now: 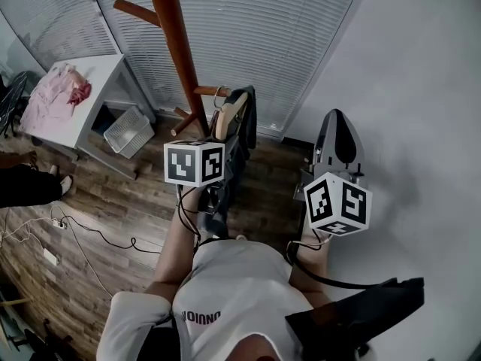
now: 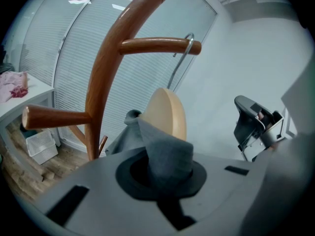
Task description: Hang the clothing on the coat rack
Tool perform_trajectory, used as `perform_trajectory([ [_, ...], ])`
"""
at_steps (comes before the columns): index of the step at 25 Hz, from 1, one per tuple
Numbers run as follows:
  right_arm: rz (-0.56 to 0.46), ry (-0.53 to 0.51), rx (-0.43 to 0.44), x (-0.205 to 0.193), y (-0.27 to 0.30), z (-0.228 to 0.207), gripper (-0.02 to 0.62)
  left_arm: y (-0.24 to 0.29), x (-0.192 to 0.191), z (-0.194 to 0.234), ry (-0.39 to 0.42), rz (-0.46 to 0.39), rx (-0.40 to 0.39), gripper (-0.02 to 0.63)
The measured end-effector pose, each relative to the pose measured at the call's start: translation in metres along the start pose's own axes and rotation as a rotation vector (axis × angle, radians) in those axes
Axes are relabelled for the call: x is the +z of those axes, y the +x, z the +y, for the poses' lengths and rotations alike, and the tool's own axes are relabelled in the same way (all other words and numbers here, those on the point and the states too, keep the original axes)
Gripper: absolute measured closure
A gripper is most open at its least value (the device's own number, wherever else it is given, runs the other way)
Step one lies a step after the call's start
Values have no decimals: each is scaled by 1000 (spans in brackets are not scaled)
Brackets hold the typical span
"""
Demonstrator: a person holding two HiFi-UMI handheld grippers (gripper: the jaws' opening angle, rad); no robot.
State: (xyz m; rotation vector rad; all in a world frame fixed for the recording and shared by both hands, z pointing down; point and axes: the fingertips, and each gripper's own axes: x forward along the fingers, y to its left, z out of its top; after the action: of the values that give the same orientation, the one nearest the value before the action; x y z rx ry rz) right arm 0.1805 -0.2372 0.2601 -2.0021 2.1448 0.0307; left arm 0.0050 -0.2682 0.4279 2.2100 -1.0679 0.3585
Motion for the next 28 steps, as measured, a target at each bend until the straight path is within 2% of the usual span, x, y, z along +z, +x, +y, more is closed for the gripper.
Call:
perform_trajectory([
  [16, 4, 10, -5, 0, 1, -1, 575, 3, 0, 1, -21, -3, -37, 589],
  [28, 13, -7, 5, -1, 3, 3, 575, 3, 0, 8, -44, -14, -22, 589],
])
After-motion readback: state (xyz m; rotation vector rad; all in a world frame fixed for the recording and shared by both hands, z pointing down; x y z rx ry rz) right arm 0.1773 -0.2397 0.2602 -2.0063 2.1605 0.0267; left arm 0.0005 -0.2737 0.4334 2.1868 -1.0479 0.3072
